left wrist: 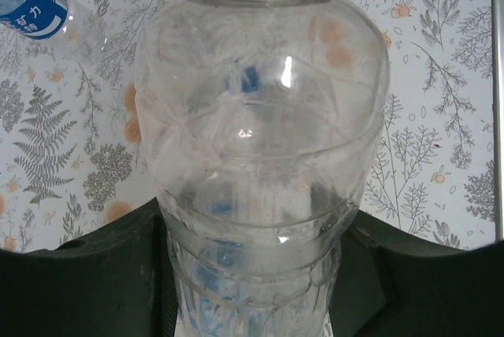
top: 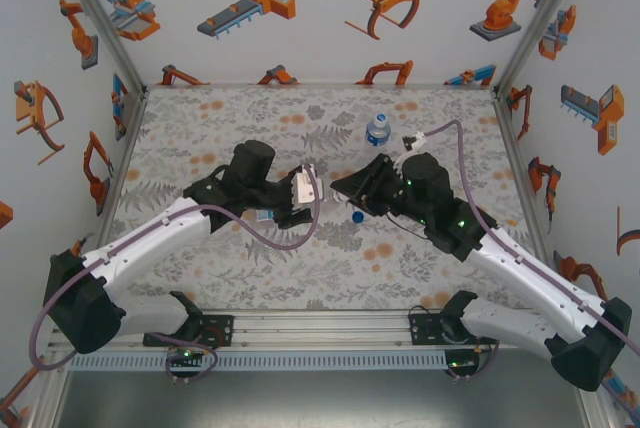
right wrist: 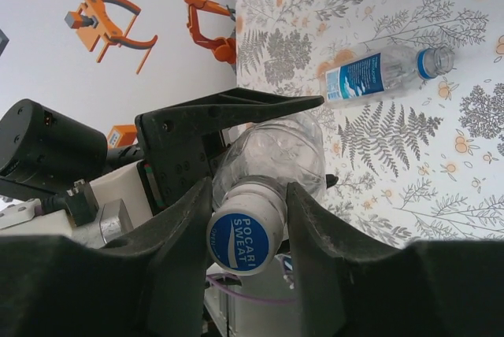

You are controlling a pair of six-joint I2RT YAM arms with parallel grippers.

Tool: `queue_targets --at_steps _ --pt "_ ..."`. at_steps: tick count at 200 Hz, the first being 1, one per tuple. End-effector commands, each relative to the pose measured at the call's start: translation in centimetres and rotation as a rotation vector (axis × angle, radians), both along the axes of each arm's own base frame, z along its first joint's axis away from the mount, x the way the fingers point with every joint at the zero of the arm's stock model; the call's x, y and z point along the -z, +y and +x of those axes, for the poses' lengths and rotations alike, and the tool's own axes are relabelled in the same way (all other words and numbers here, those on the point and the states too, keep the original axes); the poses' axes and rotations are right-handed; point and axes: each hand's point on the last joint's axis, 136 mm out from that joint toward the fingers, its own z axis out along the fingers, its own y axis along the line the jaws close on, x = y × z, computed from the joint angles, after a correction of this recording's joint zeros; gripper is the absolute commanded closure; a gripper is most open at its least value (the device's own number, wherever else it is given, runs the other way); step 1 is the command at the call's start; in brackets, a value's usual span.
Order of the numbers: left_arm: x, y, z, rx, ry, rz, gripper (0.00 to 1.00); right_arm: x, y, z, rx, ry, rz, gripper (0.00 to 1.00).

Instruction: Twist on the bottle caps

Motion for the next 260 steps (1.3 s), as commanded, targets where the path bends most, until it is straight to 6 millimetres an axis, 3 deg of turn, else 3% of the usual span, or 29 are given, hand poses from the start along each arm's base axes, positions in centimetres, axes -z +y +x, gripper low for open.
queue_targets --at_steps 1,67,102,138,190,237,260 --pt "-3.2 -1.5 -0.5 0.057 -0.028 -0.102 1.00 -1.6 0.7 -0.3 -0.029 -0.008 0.035 0.60" --pt "-3.0 -1.6 -0.4 0.050 -0.017 -0.093 1.00 -2.5 0.7 -0.2 -0.052 -0.077 -0.008 0.42" --pt "-3.0 -1.5 -0.5 0.055 -0.018 -0.085 1.00 -4.4 0.3 -0.2 -0.092 -0.205 -0.082 0.34" --pt "-3.1 -1.1 -0.9 0.067 -0.024 -0.069 1.00 -6.5 -1.2 -0.6 -0.187 -0.394 -0.212 0.35" --pt "-3.4 -0.5 -2.6 0.132 -0.012 -0.072 1.00 -11.0 -1.2 -4.6 -0.493 -0.949 -0.455 0.37" --pt "-3.6 0.1 -4.6 0.208 0.015 -0.068 1.00 -10.9 0.2 -10.6 -0.937 -1.283 -0.481 0.38" --pt "-3.7 0.4 -5.3 0.227 0.026 -0.063 1.00 -10.5 0.7 -10.7 -1.008 -1.279 -0.481 0.38"
